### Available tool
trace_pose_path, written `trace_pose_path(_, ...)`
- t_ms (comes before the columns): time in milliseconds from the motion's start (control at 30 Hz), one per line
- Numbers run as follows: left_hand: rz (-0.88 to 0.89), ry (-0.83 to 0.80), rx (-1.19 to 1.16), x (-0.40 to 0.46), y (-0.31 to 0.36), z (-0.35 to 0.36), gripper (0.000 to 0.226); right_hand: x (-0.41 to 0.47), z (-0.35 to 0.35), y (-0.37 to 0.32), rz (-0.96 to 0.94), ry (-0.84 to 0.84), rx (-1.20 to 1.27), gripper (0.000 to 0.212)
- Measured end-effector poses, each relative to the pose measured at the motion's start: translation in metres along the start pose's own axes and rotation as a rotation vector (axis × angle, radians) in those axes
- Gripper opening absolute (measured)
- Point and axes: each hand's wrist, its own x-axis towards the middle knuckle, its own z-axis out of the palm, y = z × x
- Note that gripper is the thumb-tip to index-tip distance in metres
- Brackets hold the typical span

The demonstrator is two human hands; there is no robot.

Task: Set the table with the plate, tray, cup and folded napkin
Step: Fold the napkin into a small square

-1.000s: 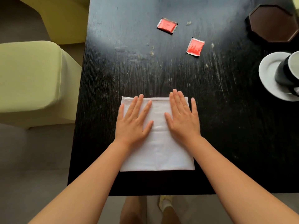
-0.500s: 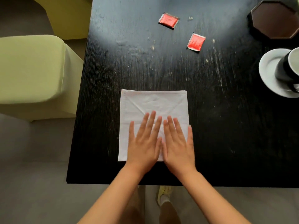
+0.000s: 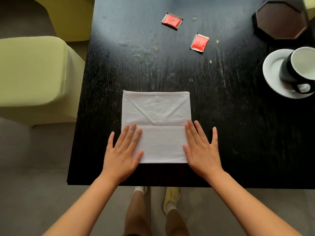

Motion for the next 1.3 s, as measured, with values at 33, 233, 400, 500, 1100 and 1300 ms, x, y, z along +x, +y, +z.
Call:
trace_pose_path(33, -0.024, -0.005, -0.017, -0.002, -0.003, -0.001, 0.064, 0.000, -0.001, 0.000, -0.001, -0.005, 0.009, 0.060)
trace_pose_path(233, 0.131, 0.106, -0.154, -0.029, -0.033, -0.005, 0.071, -0.018, -0.005, 0.020, -0.209, 0.120, 0.073, 0.069)
trace_pose_path(400, 0.264, 0.307, -0.127, -0.038, -0.043, -0.011, 0.029, -0.032, -0.008, 0.035, -0.386, 0.270, 0.147, 0.046)
trace_pose_path(500, 0.346, 0.306, -0.150, -0.031, -0.038, -0.016, 0.012, -0.028, -0.014, 0.032, -0.417, 0.322, 0.169, 0.024)
trace_pose_path(1100, 0.386, 0.314, -0.151, -0.031, -0.036, -0.027, 0.012, -0.030, -0.023, 0.020, -0.402, 0.419, 0.283, 0.013)
trace_pose_path(1300, 0.151, 0.335, -0.468, -0.054, -0.024, -0.039, 0.018, -0.049, -0.042, 0.017, -0.284, 0.441, 0.482, 0.014)
